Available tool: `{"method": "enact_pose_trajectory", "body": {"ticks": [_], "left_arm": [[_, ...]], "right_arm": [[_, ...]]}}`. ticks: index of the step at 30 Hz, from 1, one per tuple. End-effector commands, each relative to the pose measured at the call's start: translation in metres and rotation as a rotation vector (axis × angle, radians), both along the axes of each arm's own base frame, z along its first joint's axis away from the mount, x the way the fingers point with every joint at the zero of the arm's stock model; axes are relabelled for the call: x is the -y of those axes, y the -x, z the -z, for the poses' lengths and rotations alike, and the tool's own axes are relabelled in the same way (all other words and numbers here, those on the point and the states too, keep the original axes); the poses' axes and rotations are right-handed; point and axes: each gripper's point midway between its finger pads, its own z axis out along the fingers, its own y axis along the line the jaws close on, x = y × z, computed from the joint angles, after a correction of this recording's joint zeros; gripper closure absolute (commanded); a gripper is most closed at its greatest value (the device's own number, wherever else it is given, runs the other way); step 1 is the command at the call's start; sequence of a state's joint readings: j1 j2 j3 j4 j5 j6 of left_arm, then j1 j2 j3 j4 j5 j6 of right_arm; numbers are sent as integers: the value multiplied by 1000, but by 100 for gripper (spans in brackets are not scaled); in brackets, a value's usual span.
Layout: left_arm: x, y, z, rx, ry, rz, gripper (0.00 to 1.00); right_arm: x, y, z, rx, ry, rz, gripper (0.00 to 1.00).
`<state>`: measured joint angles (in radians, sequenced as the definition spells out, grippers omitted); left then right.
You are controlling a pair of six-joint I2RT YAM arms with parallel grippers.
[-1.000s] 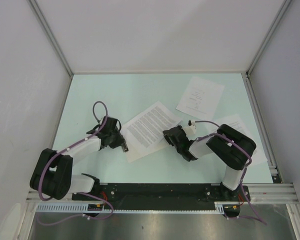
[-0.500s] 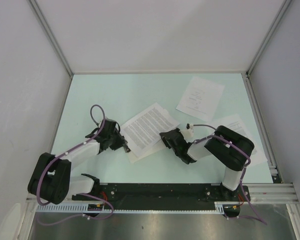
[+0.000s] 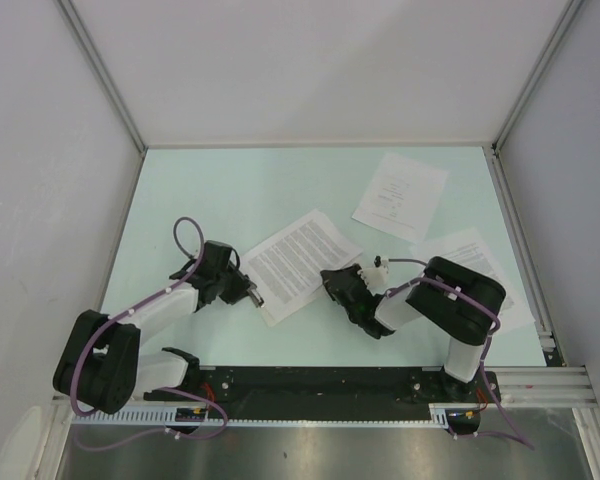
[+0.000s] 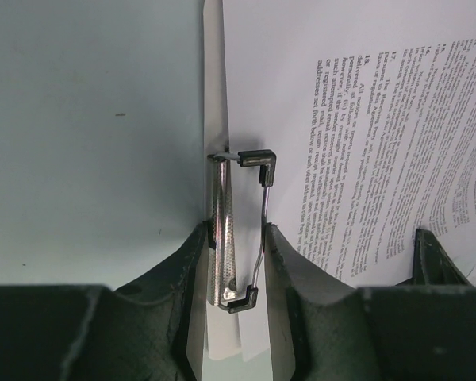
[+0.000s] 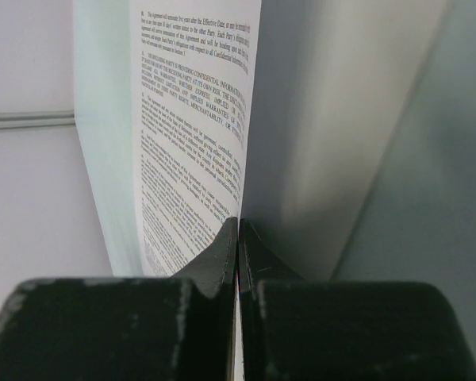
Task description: Put the files into the folder
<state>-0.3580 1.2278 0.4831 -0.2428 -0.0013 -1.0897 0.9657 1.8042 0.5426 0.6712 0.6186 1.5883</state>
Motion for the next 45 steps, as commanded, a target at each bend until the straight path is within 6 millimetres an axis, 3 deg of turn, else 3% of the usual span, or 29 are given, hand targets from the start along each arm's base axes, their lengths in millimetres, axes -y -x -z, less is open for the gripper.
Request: {"method": "enact_pose_trajectory", "body": {"ticks": [1, 16, 31, 45], "left_arm": [[0, 14, 5, -71, 39, -77, 100], [0, 13, 7, -80, 40, -89, 100], [0, 15, 11, -90, 15, -49, 100], [-2, 20, 15, -122, -10, -35, 100]], "right_arm": [[17, 5, 8, 32, 55, 53, 100], [17, 8, 0, 71, 73, 53, 100], [2, 0, -3, 132, 78, -38, 100], [-3, -4, -1, 144, 59, -71, 90]]}}
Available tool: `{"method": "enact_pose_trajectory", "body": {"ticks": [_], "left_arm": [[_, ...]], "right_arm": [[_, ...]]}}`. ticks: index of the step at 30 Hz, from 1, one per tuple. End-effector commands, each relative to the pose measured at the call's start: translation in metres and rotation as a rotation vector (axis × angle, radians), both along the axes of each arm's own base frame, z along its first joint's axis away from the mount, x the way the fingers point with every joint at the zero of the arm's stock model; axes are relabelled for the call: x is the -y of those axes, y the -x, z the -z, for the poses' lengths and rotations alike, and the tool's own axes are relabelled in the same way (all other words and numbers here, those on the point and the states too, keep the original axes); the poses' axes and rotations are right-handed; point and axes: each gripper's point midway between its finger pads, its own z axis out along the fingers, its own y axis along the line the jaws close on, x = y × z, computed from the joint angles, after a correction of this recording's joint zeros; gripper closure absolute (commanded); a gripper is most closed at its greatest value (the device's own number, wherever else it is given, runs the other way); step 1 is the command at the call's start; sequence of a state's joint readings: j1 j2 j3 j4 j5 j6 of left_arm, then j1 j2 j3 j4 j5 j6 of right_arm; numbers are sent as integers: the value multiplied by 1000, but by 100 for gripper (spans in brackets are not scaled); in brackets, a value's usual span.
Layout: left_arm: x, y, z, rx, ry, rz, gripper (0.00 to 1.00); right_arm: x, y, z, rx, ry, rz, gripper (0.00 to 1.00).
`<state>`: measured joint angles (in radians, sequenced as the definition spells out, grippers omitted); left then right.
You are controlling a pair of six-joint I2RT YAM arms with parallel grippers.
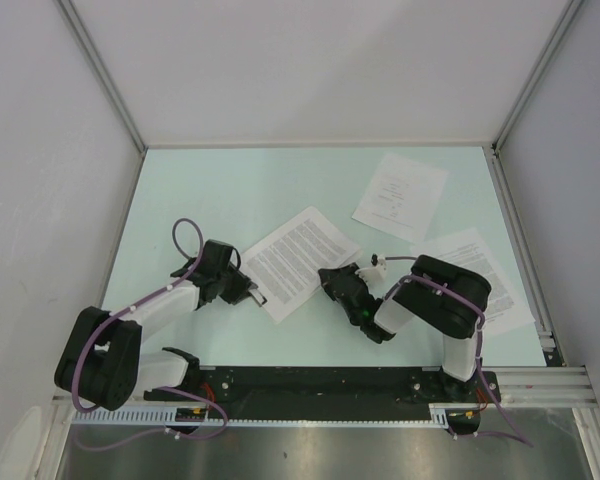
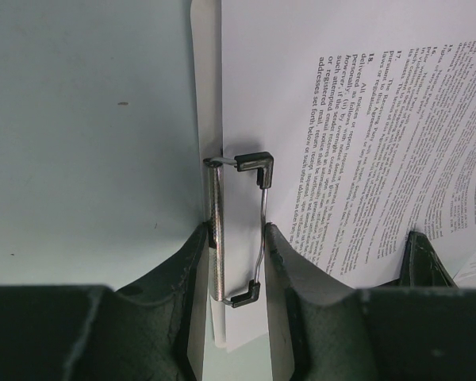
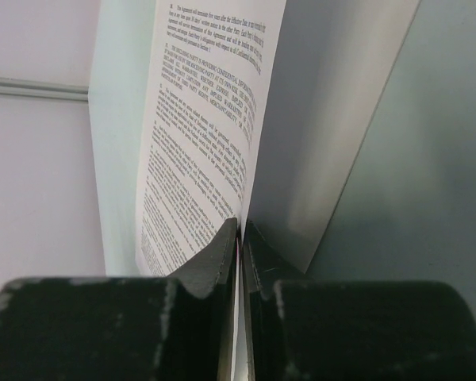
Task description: Put the files into the folder
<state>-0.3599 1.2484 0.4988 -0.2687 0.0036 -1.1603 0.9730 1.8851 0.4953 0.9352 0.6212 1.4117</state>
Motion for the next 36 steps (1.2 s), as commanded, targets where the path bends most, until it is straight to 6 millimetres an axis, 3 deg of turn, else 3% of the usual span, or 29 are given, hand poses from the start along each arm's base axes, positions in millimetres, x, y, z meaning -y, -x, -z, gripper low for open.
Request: {"method": "enact_pose_trajectory", "body": {"ticks": [1, 9, 24, 36], "left_arm": [[-4, 18, 14, -77, -36, 21, 100], [-5, 20, 17, -87, -43, 25, 100], [-12, 19, 16, -92, -75, -3, 100], [-11, 18, 14, -85, -70, -5, 100]], "right_arm": [[3, -4, 0, 25, 16, 6, 89], [1, -3, 2, 22, 22, -17, 80], [6, 12, 7, -25, 125, -56, 41], [12, 21, 8, -69, 181, -84, 25]]}}
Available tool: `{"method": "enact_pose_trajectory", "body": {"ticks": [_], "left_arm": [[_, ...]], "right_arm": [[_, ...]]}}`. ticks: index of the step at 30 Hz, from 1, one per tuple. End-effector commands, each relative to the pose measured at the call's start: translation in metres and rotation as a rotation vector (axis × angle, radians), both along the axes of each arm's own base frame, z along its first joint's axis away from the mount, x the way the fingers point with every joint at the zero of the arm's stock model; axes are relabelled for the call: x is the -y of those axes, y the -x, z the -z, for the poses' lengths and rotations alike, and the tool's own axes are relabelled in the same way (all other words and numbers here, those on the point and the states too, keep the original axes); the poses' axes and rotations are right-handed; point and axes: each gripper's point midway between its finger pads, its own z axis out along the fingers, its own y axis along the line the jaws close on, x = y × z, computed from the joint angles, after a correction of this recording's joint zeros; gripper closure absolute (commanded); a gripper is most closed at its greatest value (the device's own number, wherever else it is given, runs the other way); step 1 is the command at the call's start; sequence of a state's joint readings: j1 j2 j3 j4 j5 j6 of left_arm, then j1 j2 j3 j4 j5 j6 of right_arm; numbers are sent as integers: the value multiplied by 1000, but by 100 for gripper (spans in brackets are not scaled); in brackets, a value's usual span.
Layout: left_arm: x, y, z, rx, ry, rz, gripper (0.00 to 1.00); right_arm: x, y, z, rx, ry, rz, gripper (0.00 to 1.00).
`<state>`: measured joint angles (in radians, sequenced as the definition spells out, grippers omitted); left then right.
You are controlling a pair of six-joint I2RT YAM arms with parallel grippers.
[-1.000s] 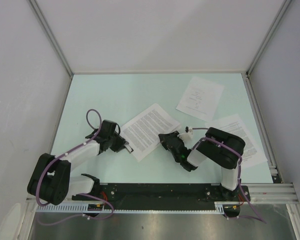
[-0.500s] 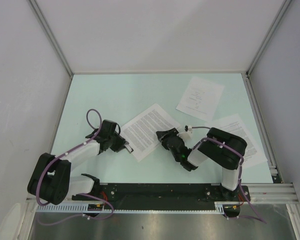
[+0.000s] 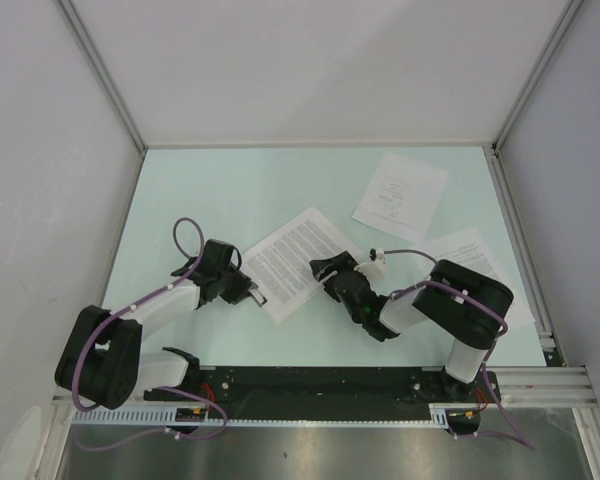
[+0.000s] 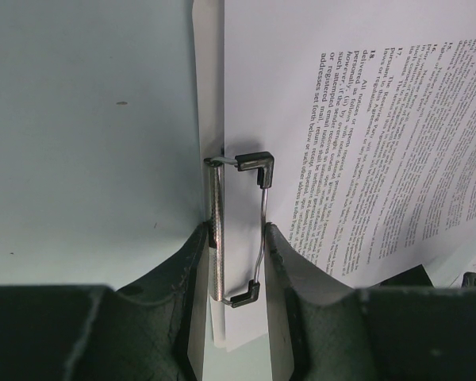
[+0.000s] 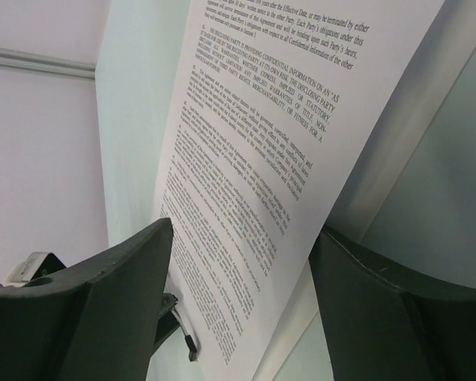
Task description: Put the files into the folder
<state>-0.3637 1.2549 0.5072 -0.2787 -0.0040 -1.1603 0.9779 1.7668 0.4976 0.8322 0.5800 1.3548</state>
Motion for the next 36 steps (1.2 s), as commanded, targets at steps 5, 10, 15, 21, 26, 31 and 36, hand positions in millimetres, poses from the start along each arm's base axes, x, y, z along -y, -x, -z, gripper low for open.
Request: {"method": "enact_pose_trajectory", "body": {"ticks": [5, 10, 15, 21, 26, 31, 36], "left_arm": [[-13, 20, 16, -93, -73, -5, 100], [-15, 22, 20, -120, -91, -8, 100], [-20, 24, 21, -133, -116, -15, 100], [-25, 23, 22, -153, -159, -14, 100], [-29, 18, 15, -144, -203, 24, 68], [-33, 12, -7, -83, -247, 91, 20], [-32, -1, -62, 89, -303, 282, 0]], "right_arm": [[21, 22, 29, -101, 186, -39, 18], [36, 37, 35, -181, 252, -53, 4], [48, 51, 35, -220, 325, -88, 0], [65, 55, 6, -174, 387, -105, 0], [91, 57, -23, -86, 512, -127, 0], [115, 44, -64, 12, 565, -164, 0], [155, 32, -92, 3, 646, -149, 0]]}}
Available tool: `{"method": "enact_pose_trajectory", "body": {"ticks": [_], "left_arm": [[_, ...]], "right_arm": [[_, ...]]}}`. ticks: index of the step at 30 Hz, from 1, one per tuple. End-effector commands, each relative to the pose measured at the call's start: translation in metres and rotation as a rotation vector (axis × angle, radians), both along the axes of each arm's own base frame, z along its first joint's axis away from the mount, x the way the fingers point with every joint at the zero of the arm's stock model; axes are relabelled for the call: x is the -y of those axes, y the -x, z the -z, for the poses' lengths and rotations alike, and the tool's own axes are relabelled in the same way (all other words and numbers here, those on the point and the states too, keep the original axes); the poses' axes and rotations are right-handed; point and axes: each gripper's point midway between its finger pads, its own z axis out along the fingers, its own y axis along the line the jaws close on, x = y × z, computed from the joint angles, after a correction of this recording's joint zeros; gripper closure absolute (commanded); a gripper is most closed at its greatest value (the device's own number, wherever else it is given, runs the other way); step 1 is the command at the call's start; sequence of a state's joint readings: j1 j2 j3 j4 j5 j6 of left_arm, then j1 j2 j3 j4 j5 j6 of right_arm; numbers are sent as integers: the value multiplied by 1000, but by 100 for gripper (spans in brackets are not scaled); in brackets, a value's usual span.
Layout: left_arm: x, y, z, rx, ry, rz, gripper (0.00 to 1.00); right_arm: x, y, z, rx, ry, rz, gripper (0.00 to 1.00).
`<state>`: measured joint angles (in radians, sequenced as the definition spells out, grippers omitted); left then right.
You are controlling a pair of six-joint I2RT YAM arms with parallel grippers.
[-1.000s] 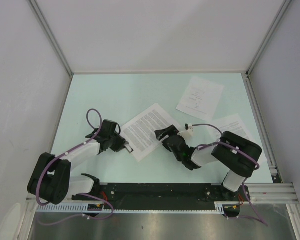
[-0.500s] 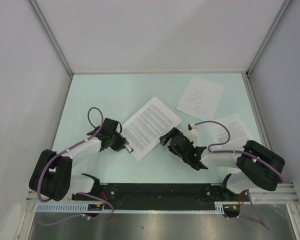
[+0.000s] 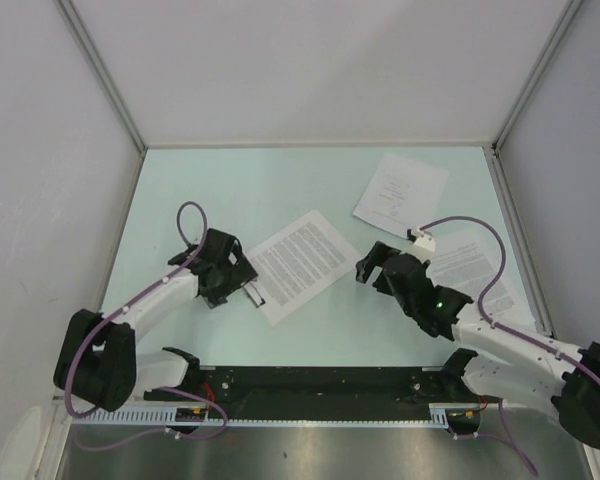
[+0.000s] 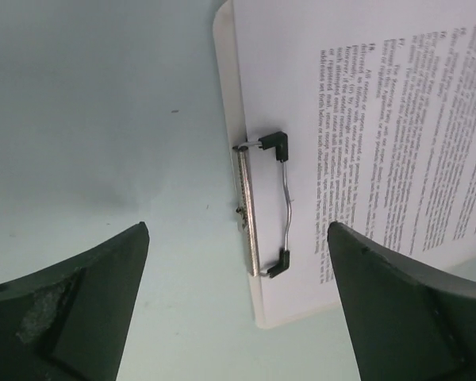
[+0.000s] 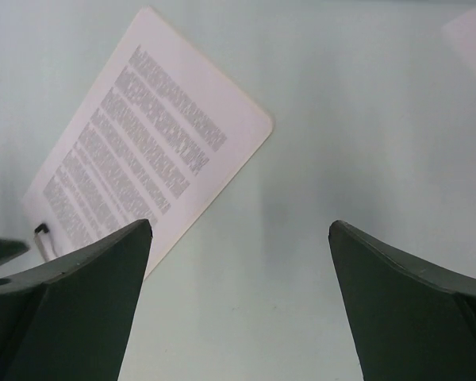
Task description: Put the files into the folder
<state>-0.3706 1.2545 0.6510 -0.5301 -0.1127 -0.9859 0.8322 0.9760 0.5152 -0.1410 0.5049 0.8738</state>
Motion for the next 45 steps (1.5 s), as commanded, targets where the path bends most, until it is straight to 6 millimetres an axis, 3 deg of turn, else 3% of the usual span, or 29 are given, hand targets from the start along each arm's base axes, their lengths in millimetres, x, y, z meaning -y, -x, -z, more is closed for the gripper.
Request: {"method": "enact_pose_trajectory", "body": {"ticks": [1, 3, 5, 6, 7, 9, 11, 12, 13, 14, 15, 16, 17, 18, 21, 22, 23, 24, 25, 26, 27, 28, 32, 33, 39, 45], "left_arm": [[-4, -9, -56, 160, -77, 227, 1], [12, -19, -86, 285, -55, 321, 2], [40, -19, -100, 326, 15, 418, 10], [51, -25, -103, 352, 29, 443, 13], [82, -23, -96, 335, 75, 527, 18], [112, -27, -98, 352, 142, 594, 23], [134, -34, -79, 298, 160, 644, 26], [155, -40, -91, 326, 172, 716, 26], [167, -45, -95, 337, 172, 752, 25], [181, -49, -78, 294, 169, 793, 23], [207, -59, -103, 350, 220, 851, 22], [221, -65, -108, 360, 250, 874, 21], [233, -72, -109, 360, 276, 889, 22], [254, -91, -117, 390, 312, 891, 24], [292, -124, -120, 431, 386, 881, 24], [297, -137, -119, 440, 376, 845, 22], [301, -149, -116, 437, 364, 807, 15], [311, -166, -131, 457, 383, 757, 13], [317, -182, -97, 386, 358, 691, 10], [315, -189, -88, 369, 336, 655, 10], [319, -198, -92, 373, 348, 611, 10], [320, -202, -74, 344, 343, 585, 10], [327, -214, -53, 319, 472, 476, 15], [320, -218, -42, 295, 480, 414, 15], [303, -236, -23, 314, 452, 316, 20], [307, -230, 8, 212, 507, 234, 28]], "right_arm": [[49, -15, -31, 12, 100, 44, 0], [63, -19, -39, 10, 76, 68, 0], [93, -29, -44, 2, 96, 171, 0], [103, -35, -51, 12, 100, 204, 0], [127, -50, -49, -15, 98, 277, 0], [145, -72, -46, -23, 73, 338, 0], [144, -95, -46, 4, 30, 317, 1], [136, -106, -33, -45, -8, 265, 1], [149, -117, -28, -63, -32, 290, 2], [151, -128, -28, -60, -55, 284, 3], [146, -139, -35, -50, -75, 236, 6], [151, -149, -18, -102, -66, 231, 8], [149, -157, -18, -103, -59, 208, 8], [150, -168, -24, -84, -33, 187, 9], [162, -189, -13, -80, -13, 199, 9], [162, -198, -15, -66, -14, 189, 9], [167, -206, 0, -92, -24, 193, 10], [163, -210, 3, -102, -40, 173, 10], [161, -217, 10, -122, -59, 159, 11], [159, -225, 13, -104, -75, 150, 11], [153, -228, 13, -99, -99, 127, 11], [151, -231, 15, -96, -108, 121, 11], [150, -238, 21, -98, -151, 124, 12], [154, -239, 25, -103, -152, 133, 11], [173, -237, 21, -108, -189, 166, 11], [187, -236, 9, -87, -191, 200, 12]]}}
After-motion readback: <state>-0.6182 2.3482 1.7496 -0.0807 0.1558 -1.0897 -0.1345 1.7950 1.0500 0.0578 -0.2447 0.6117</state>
